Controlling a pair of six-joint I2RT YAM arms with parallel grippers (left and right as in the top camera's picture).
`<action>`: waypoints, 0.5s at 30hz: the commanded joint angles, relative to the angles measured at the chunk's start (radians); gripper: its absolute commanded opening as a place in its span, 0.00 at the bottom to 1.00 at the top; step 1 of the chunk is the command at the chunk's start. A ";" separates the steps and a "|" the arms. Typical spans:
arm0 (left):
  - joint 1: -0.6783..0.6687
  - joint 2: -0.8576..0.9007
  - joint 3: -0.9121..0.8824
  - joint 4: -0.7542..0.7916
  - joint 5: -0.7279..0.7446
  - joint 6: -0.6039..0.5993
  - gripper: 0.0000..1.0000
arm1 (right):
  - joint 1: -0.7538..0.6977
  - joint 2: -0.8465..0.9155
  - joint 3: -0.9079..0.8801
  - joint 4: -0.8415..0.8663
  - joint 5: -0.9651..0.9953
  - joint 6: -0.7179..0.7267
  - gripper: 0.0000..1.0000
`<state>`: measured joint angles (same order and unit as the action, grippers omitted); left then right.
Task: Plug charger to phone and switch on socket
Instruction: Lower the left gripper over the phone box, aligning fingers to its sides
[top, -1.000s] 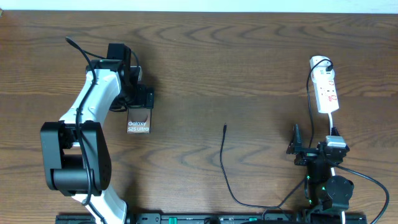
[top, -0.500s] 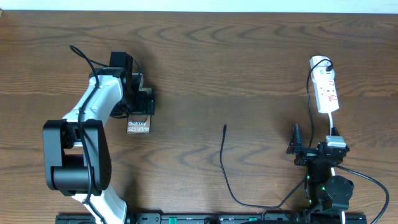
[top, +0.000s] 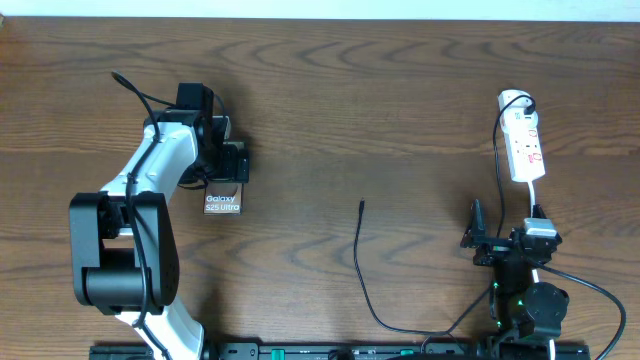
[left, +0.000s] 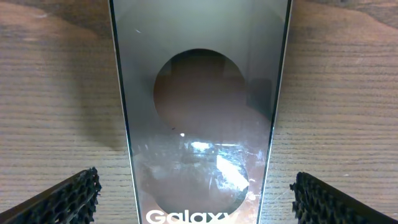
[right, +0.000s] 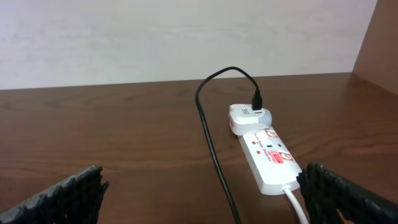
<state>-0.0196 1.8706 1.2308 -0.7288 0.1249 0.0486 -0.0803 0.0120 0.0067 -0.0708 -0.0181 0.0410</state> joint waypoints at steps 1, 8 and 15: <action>0.000 0.013 -0.003 0.008 -0.013 -0.009 0.97 | -0.006 -0.005 -0.001 -0.005 0.005 -0.008 0.99; 0.000 0.013 -0.005 0.013 -0.012 -0.009 0.97 | -0.006 -0.005 -0.001 -0.005 0.005 -0.008 0.99; 0.000 0.013 -0.035 0.040 -0.012 -0.009 0.97 | -0.006 -0.005 -0.001 -0.005 0.005 -0.008 0.99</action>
<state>-0.0200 1.8706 1.2175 -0.6930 0.1249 0.0486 -0.0803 0.0120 0.0067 -0.0708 -0.0181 0.0410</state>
